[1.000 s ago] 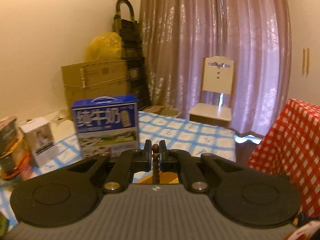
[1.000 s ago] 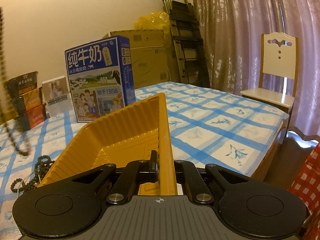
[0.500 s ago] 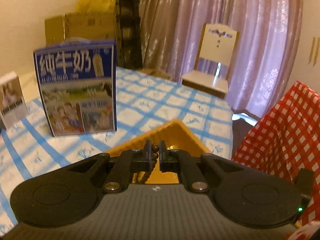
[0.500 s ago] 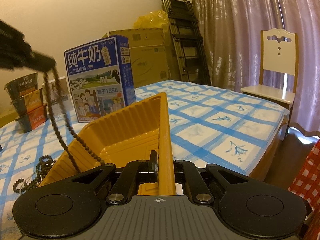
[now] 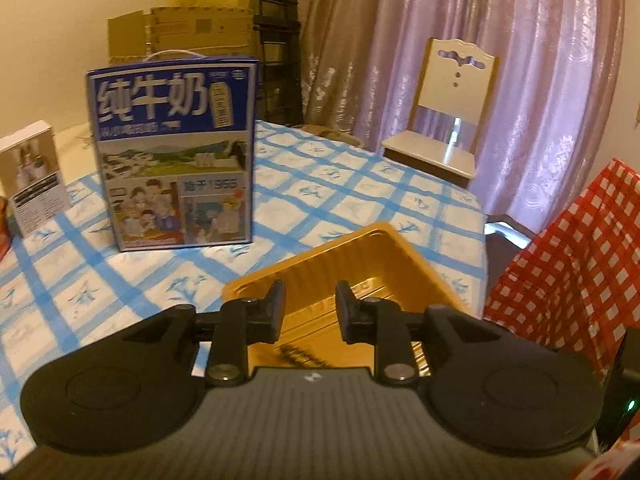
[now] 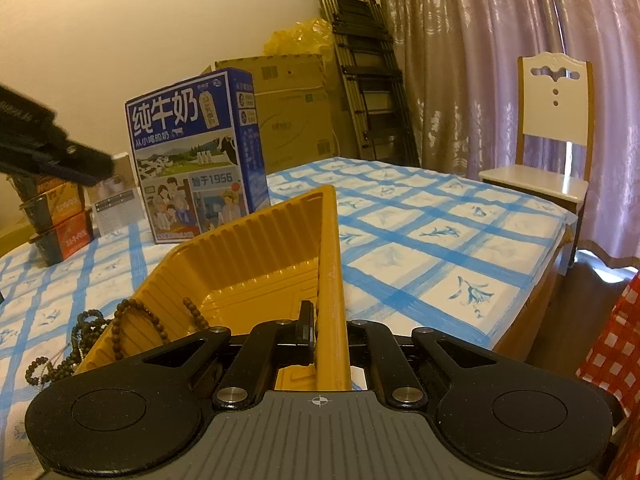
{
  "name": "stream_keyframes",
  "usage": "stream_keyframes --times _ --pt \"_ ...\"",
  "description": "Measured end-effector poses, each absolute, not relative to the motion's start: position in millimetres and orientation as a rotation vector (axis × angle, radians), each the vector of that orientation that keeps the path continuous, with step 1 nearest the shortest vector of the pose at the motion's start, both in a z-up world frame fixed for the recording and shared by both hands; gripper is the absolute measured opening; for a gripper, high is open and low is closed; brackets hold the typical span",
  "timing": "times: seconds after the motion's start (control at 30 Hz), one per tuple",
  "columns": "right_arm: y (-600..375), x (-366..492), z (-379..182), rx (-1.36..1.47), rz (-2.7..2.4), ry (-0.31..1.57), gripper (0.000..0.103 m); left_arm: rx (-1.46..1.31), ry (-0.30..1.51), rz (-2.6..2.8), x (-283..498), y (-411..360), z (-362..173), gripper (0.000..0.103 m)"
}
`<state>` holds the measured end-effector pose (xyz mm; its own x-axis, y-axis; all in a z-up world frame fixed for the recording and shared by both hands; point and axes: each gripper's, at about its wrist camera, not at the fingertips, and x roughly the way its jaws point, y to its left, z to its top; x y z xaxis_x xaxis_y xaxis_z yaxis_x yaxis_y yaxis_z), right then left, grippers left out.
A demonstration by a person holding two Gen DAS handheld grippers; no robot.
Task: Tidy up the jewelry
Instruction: 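Lift the bead string with the left tool and drop it into the tray, then grasp another dark bead string from the pile with the left tool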
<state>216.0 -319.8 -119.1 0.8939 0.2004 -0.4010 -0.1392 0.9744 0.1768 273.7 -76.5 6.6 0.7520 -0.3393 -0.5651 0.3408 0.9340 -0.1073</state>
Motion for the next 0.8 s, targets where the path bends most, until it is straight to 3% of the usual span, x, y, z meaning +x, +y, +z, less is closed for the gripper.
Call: stream_keyframes --times 0.57,0.8 --pt "-322.0 214.4 -121.4 0.147 0.169 0.439 0.006 -0.023 0.744 -0.095 214.8 54.1 -38.7 0.028" --pt "-322.6 212.7 -119.9 0.129 0.168 0.436 0.006 -0.057 0.793 -0.055 196.2 75.2 -60.5 0.028"
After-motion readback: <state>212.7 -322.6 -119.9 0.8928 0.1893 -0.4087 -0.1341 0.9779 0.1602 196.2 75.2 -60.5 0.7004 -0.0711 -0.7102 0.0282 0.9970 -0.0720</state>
